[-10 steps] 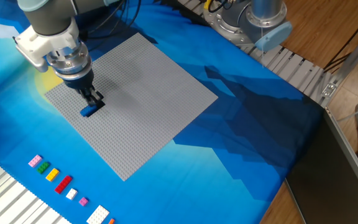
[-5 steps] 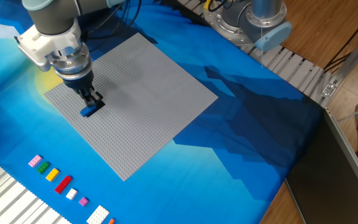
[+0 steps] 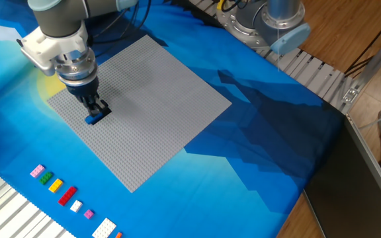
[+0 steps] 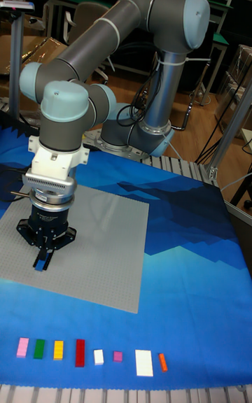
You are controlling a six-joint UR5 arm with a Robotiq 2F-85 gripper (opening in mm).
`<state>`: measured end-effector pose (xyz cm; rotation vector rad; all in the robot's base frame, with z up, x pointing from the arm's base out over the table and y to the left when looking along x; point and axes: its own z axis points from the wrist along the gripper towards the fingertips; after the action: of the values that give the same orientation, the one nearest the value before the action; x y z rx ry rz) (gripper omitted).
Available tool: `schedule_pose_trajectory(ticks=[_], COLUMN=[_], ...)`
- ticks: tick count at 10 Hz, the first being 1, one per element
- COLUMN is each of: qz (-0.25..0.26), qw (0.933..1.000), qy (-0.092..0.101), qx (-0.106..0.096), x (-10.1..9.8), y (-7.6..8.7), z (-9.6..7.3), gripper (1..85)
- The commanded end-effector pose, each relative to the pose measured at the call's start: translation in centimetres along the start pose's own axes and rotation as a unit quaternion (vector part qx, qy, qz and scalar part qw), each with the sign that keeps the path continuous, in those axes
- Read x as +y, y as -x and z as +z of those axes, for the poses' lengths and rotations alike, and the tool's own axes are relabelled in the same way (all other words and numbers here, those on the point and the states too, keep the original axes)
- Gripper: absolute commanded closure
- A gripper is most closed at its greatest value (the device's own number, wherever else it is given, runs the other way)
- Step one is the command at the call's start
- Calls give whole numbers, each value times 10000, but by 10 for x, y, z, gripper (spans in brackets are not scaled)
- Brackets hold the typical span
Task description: Stack small Lego blocks one on top of the other
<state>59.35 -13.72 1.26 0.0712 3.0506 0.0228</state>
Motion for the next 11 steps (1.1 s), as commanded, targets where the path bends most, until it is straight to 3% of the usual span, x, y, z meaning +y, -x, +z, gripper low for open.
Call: schedule_pose_trajectory(ticks=[1,2,4,7,10,11], qz=[24,24,-35,-106,77,125], qw=[9999,9999,9998,9991,9983,9987], qy=[99,98,25,-187,-159,-217], qx=[-103,-96,177,354,551,446], x=[2,1,-5,-13,-1,1], y=[5,5,-7,-7,-3,10], z=[-2,-2,-13,-25,-42,-46], gripper=[847,847,847,847,847,847])
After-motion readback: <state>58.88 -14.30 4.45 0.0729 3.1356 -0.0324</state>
